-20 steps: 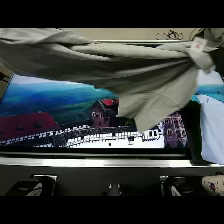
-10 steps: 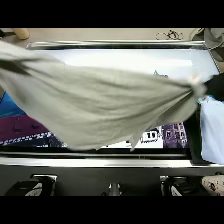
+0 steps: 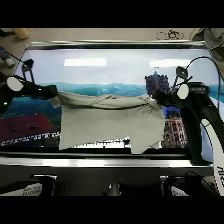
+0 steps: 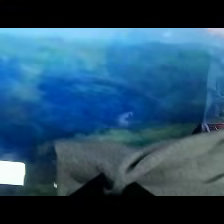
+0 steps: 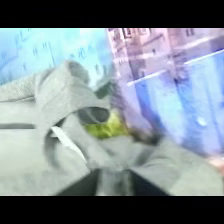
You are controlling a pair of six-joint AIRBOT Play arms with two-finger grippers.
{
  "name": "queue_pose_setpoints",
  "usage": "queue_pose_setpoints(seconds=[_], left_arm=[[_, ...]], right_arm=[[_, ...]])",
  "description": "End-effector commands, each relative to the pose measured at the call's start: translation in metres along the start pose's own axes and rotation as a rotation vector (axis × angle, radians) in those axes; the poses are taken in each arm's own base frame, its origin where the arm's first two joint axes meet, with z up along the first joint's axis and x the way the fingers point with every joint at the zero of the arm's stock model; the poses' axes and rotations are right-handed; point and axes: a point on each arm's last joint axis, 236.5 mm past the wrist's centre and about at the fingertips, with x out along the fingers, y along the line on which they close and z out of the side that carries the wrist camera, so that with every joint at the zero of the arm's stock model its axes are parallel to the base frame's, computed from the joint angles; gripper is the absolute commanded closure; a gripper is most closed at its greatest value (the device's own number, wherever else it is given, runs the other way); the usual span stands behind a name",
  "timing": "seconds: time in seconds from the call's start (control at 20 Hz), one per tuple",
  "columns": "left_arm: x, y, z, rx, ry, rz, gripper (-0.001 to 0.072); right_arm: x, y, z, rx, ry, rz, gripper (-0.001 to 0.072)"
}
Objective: Fold the shirts.
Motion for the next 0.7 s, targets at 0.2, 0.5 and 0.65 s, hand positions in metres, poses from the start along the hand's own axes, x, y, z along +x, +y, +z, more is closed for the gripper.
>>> queue_pose_setpoints(seconds=[0.2,0.5,0.65], left_arm=[[-0.037,0.036,-0.068,-0.137,0.352,-0.109,-0.0006],[-0.024,0.073,-0.228,-0.279,0.523,-0.042,0.0018],[-0.007,0.069,-0.264,-0.313,0.561,-0.077,0.0078]], right_arm=[[-0.041,-0.044,0.029,-0.211,0.039,-0.071,0.0135],[-0.041,-0.124,-0.039,0.105,0.37,0.037,0.0225],[-0.039,-0.125,-0.055,0.074,0.423,0.046,0.0225]])
